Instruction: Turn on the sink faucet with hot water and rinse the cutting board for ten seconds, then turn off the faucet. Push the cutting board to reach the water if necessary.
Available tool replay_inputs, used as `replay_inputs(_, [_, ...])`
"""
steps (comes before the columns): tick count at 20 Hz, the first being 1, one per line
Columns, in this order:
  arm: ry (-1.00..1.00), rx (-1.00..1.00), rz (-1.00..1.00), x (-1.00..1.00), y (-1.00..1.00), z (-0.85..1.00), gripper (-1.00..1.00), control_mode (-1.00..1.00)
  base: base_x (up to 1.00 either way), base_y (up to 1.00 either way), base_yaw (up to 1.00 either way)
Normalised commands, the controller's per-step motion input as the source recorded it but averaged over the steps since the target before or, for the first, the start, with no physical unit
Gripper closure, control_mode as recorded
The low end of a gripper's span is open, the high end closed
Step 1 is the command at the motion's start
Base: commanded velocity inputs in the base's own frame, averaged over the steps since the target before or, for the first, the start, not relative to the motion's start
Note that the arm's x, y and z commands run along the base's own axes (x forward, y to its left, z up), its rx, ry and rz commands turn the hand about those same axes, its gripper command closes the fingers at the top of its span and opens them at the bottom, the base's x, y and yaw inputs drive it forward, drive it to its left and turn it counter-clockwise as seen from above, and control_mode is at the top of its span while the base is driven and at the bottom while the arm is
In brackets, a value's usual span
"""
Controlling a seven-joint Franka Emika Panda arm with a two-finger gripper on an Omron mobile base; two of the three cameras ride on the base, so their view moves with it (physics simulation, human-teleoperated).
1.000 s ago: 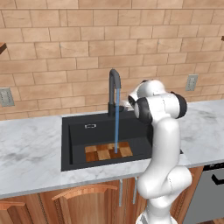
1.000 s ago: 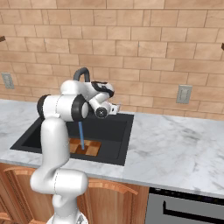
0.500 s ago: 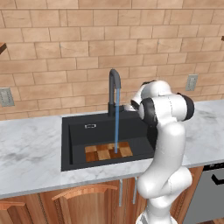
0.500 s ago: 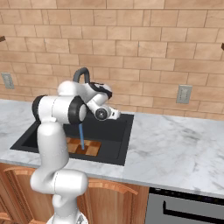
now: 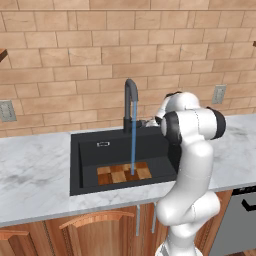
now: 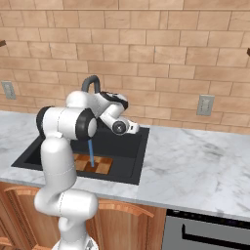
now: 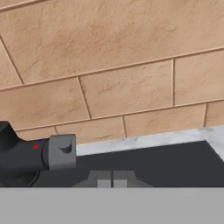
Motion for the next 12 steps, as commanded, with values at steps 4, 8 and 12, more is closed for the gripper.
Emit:
replay_inputs(4, [0.0,0.0,0.0,-0.13,-0.24,0.0,1.0,-1.0,0.0,0.0,0.0])
replay_inputs(8, [0.0,0.0,0.01,-0.09,-0.27,0.0,1.0,-1.0,0.0,0.0,0.0])
replay_inputs(12, [-0.02,0.0,0.04,-0.02,-0.24,0.0,1.0,-1.0,0.0,0.0,0.0])
